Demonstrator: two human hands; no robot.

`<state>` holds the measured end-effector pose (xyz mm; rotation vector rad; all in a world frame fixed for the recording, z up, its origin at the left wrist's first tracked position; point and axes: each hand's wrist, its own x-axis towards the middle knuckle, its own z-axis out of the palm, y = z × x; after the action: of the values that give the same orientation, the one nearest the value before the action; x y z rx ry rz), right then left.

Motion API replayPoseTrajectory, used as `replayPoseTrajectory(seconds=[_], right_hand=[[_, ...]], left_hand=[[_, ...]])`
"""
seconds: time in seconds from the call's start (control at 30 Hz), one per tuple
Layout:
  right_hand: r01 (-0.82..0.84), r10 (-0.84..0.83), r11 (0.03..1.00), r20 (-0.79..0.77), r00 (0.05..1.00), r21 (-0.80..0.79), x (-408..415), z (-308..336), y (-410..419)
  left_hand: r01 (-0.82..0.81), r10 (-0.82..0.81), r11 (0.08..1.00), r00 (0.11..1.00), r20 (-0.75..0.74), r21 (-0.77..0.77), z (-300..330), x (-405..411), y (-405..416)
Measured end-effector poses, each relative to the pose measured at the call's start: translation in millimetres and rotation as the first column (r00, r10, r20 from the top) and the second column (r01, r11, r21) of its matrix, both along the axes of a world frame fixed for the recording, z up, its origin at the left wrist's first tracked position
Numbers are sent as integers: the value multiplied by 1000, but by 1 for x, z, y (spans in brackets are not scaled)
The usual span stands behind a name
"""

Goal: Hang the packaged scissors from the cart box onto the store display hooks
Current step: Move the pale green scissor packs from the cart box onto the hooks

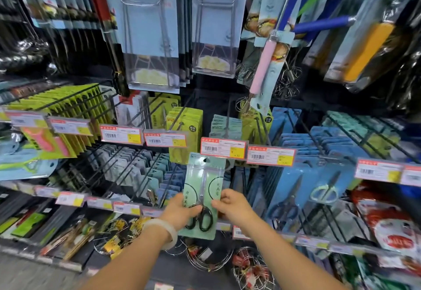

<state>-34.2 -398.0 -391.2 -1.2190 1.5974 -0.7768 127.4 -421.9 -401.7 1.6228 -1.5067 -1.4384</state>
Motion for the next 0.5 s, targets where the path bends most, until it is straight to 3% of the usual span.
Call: replayPoseTrajectory(seconds=[0.17,0.27,0.5], right_hand=[[104,-104,986,4,995,-129,-14,6,6],[147,-144,973,32,989,-178,-24,14,0],[185,-180,970,42,983,-156,-28,22,-6]], left_hand=[[56,-51,995,997,63,-83,7,-20,-4],[44,-43,992,999,8,-117,16,-32,-8],[-18,17,990,1000,-4,-139,21,-42,-17]])
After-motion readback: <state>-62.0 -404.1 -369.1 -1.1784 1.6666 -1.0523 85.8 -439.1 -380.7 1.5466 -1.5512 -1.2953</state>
